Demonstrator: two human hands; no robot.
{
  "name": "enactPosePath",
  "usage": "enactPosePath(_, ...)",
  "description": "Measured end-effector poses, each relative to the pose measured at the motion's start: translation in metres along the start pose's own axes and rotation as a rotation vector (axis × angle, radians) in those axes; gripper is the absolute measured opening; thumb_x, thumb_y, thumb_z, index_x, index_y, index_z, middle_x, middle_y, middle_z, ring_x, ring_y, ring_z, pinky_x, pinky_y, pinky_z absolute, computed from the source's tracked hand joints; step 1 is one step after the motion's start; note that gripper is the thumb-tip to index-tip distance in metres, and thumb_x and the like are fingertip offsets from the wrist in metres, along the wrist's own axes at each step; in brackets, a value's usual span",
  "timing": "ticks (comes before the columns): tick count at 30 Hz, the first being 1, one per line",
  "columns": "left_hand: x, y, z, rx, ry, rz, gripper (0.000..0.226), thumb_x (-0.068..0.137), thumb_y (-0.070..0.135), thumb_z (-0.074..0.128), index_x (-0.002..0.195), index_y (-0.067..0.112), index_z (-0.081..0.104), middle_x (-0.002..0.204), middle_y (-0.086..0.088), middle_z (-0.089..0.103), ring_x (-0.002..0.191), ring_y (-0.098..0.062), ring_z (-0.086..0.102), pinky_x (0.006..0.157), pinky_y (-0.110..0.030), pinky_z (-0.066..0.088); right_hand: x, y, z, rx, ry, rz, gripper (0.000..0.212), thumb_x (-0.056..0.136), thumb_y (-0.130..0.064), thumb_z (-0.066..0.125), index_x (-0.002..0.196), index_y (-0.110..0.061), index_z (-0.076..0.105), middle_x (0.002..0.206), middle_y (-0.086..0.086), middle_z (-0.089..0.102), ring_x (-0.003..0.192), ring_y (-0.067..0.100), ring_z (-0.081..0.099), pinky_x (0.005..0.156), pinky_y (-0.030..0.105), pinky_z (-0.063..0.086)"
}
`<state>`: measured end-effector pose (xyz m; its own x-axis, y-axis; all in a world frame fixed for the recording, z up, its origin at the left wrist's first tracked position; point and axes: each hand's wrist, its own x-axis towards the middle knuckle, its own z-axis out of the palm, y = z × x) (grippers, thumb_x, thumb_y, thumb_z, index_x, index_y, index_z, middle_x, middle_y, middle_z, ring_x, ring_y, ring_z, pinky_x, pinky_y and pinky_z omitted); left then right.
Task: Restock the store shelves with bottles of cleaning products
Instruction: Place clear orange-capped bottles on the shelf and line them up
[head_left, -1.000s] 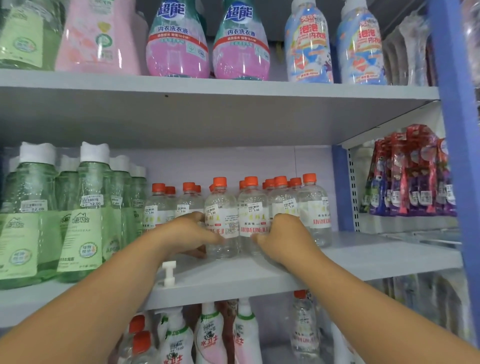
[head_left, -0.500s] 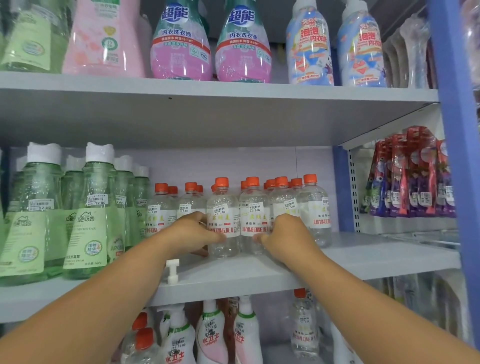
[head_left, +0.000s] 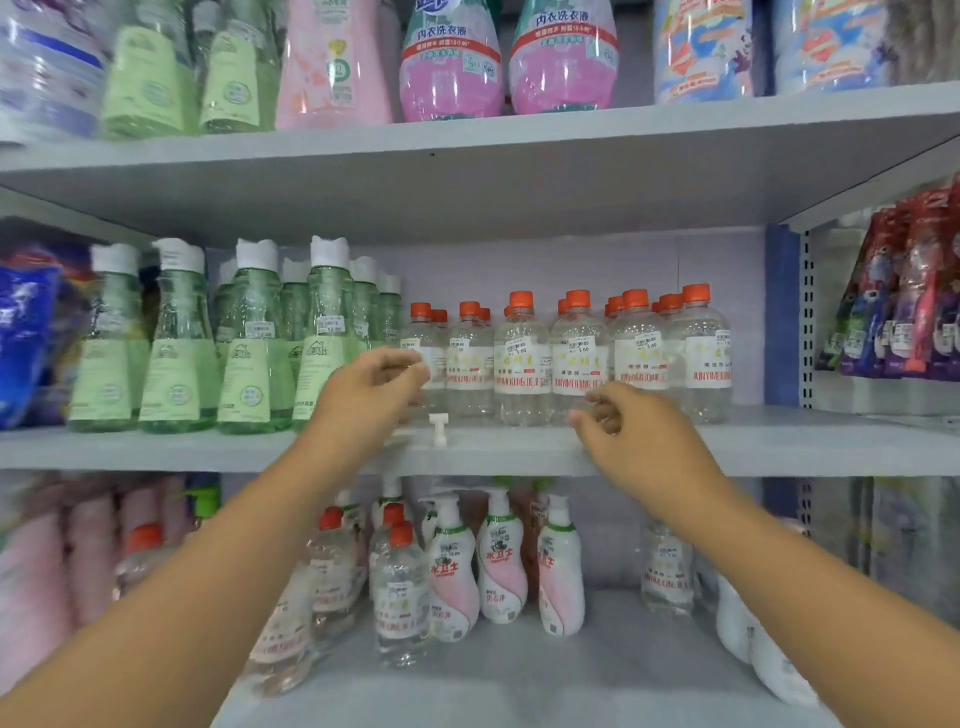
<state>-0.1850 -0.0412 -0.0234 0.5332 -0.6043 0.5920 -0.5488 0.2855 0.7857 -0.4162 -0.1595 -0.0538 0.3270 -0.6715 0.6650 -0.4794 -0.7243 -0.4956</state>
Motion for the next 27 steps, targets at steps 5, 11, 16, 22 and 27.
enactPosePath(5, -0.104, -0.051, -0.001, -0.024, 0.362, 0.079, 0.007, 0.096, 0.019, 0.067, 0.103, 0.020, 0.067, 0.095, 0.007, 0.070, 0.086, -0.003, 0.065, 0.078, -0.018, 0.052, -0.091, 0.006, 0.057, 0.272, 0.095, -0.324, 0.032, 0.095, -0.030, 0.058, 0.124, -0.022, 0.066, 0.121, -0.013, 0.063, 0.117, 0.004, 0.057, 0.101, 0.021, 0.042)
enactPosePath(11, -0.127, -0.167, 0.016, 0.005, 0.174, -0.233, 0.022, 0.092, 0.014, 0.071, 0.104, 0.028, 0.061, 0.107, 0.008, 0.067, 0.104, -0.011, 0.065, 0.087, -0.022, 0.052, -0.122, 0.025, 0.169, 0.456, -0.294, 0.178, 0.042, 0.094, -0.030, 0.068, 0.134, -0.030, 0.054, 0.132, -0.014, 0.058, 0.114, 0.001, 0.057, 0.101, 0.023, 0.046)
enactPosePath(16, -0.132, -0.217, -0.018, 0.106, 0.483, -0.254, 0.035, 0.084, 0.011, 0.078, 0.107, 0.031, 0.059, 0.112, 0.007, 0.059, 0.105, -0.020, 0.061, 0.089, -0.036, 0.051, -0.106, 0.017, 0.242, 0.455, -0.372, 0.327, 0.055, 0.090, -0.034, 0.073, 0.138, -0.028, 0.047, 0.127, -0.016, 0.053, 0.110, 0.002, 0.054, 0.089, 0.015, 0.046)
enactPosePath(22, -0.132, -0.278, -0.031, 0.271, 0.339, -0.297, 0.102, 0.074, 0.023, 0.087, 0.155, 0.018, 0.025, 0.154, -0.010, 0.036, 0.142, -0.030, 0.036, 0.114, -0.050, 0.039, -0.102, -0.006, 0.326, 0.325, -0.148, 0.385, 0.089, 0.070, -0.043, 0.087, 0.142, -0.021, 0.039, 0.130, 0.000, 0.043, 0.124, 0.021, 0.048, 0.098, 0.037, 0.049)
enactPosePath(27, -0.108, -0.303, -0.047, 0.302, 0.315, -0.387, 0.073, 0.071, 0.038, 0.086, 0.131, 0.021, 0.048, 0.121, -0.006, 0.058, 0.110, -0.031, 0.060, 0.088, -0.052, 0.054, -0.103, -0.010, 0.344, 0.219, 0.008, 0.320, 0.089, 0.065, -0.039, 0.088, 0.136, -0.010, 0.045, 0.124, 0.006, 0.049, 0.116, 0.027, 0.053, 0.090, 0.033, 0.050)
